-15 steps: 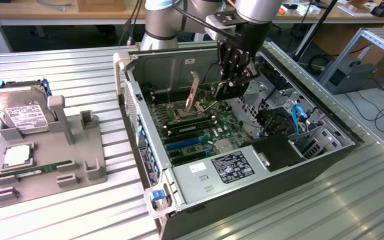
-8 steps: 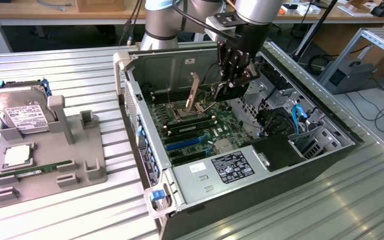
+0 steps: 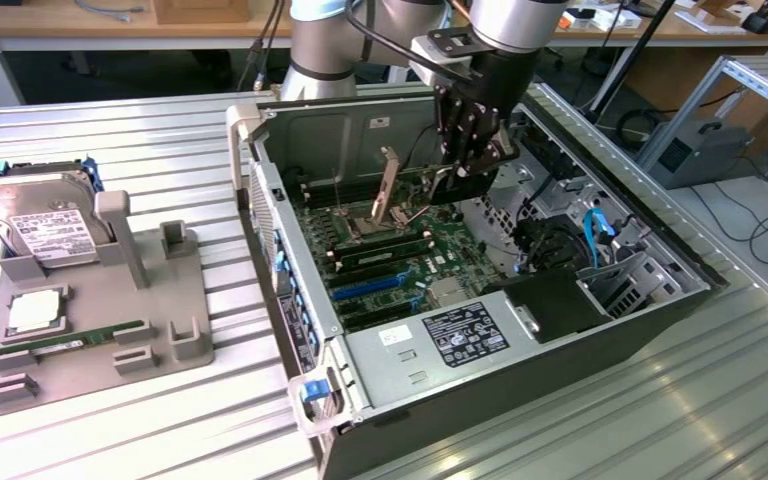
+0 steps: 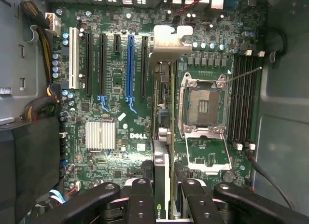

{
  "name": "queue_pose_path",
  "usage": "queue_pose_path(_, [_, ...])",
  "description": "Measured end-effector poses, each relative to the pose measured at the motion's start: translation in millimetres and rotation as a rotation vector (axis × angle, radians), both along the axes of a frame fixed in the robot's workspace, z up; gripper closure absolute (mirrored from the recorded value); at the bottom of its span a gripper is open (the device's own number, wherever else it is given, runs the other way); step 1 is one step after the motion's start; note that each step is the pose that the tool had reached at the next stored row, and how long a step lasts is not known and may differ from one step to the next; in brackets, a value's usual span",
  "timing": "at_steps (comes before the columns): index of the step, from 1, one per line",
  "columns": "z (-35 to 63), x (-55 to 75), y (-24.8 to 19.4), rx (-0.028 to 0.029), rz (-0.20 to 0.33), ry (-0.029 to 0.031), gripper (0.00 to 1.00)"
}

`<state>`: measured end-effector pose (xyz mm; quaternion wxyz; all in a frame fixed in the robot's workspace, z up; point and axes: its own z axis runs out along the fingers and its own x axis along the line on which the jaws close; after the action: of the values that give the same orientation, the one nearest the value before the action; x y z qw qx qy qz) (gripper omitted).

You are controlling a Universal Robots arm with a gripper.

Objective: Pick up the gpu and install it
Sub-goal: 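Insert the gpu into the slot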

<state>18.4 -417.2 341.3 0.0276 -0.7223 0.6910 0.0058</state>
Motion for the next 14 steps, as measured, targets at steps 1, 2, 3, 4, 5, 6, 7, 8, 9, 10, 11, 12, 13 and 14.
queue_pose_path(1, [-0.3, 0.0, -0.1, 0.0000, 0.000, 0.0000, 0.73])
queue_pose_path(2, [-0.5, -0.1, -0.4, -0.0001, 0.000, 0.0000, 0.73])
queue_pose_path(3, [-0.8, -0.2, -0.5, 0.0000, 0.000, 0.0000, 0.73])
queue_pose_path(4, [-1.0, -0.3, -0.6, 0.0000, 0.000, 0.0000, 0.73])
queue_pose_path(5, [-1.2, -0.3, -0.8, 0.0000, 0.000, 0.0000, 0.73])
queue_pose_path(6, [-1.4, -0.4, -0.9, 0.0000, 0.000, 0.0000, 0.73])
queue_pose_path(7, [-1.6, -0.4, -1.0, 0.0000, 0.000, 0.0000, 0.73])
queue_pose_path(8, [-1.9, -0.5, -1.3, 0.0000, 0.000, 0.0000, 0.73])
queue_pose_path(9, [-2.3, -0.6, -1.5, 0.0000, 0.000, 0.0000, 0.73])
queue_pose_path(10, [-2.5, -0.6, -1.7, 0.0000, 0.000, 0.0000, 0.73])
queue_pose_path(11, [-2.8, -0.6, -1.9, 0.0000, 0.000, 0.0000, 0.73])
queue_pose_path(12, [-2.9, -0.6, -2.0, 0.0000, 0.000, 0.0000, 0.73])
queue_pose_path(13, [-3.1, -0.6, -2.1, 0.0000, 0.000, 0.0000, 0.73])
queue_pose_path(14, [-3.3, -0.6, -2.2, 0.0000, 0.000, 0.0000, 0.73])
